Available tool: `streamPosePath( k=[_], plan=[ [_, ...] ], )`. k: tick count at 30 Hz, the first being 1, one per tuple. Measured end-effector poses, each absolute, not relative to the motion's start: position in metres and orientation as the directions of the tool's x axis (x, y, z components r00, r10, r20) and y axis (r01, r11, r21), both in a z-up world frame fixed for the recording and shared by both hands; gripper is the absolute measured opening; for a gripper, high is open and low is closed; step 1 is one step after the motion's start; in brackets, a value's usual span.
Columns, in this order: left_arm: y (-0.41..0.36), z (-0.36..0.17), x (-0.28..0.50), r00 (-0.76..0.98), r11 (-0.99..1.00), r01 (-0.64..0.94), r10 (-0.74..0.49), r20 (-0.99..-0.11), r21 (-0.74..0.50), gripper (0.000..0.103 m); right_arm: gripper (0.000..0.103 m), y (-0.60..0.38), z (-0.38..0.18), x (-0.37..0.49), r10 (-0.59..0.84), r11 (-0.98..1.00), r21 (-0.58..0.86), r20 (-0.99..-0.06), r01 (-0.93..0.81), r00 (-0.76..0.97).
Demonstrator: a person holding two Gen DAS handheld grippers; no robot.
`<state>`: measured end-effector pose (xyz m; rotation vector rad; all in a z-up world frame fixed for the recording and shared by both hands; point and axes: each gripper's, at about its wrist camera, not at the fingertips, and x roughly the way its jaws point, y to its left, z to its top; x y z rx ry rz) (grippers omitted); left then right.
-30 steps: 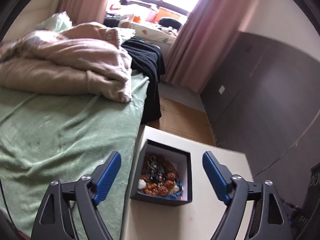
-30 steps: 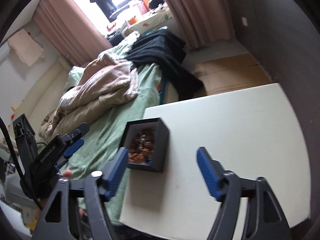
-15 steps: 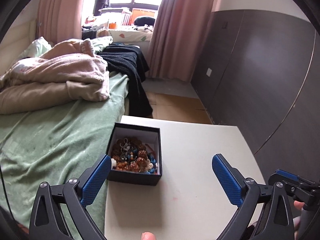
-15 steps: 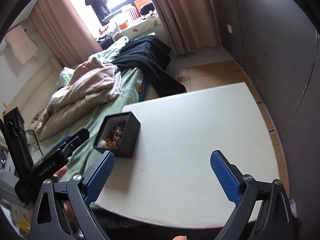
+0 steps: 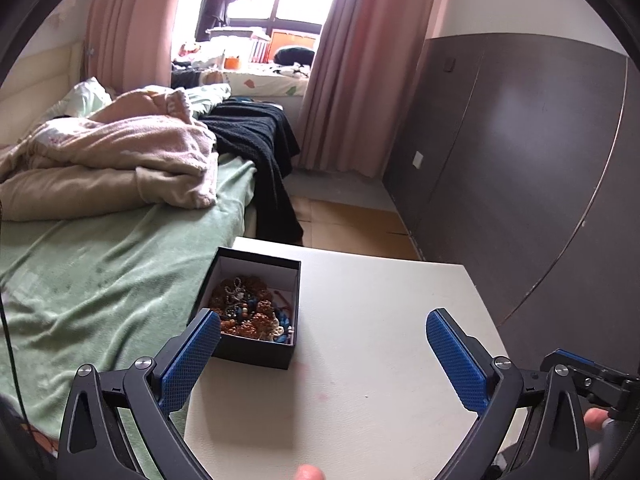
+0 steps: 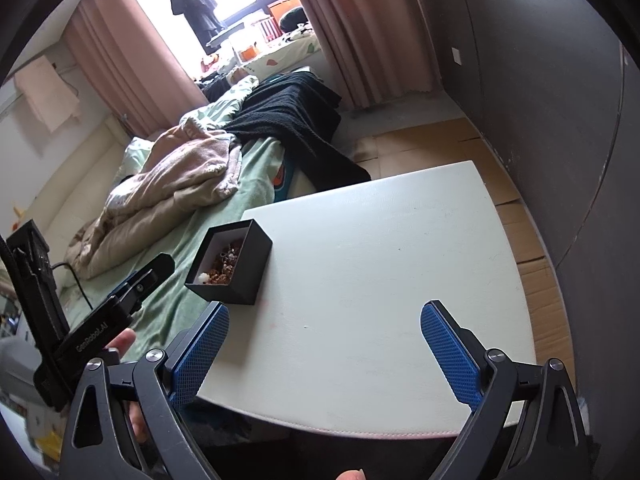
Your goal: Organize jewelry
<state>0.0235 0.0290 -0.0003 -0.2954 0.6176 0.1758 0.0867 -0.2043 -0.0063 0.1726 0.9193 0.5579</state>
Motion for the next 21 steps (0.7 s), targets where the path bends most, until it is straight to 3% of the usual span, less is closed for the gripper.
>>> streamPosePath(
  k=[21],
  plan=[
    [0.018, 0.004, 0.016, 0.808, 0.964, -0.205, 0.069, -0.585, -0.169, 0.102, 0.097, -0.206, 0.004, 0.072, 0.511, 0.853, 0.332, -0.684, -0.402, 0.521]
  ],
)
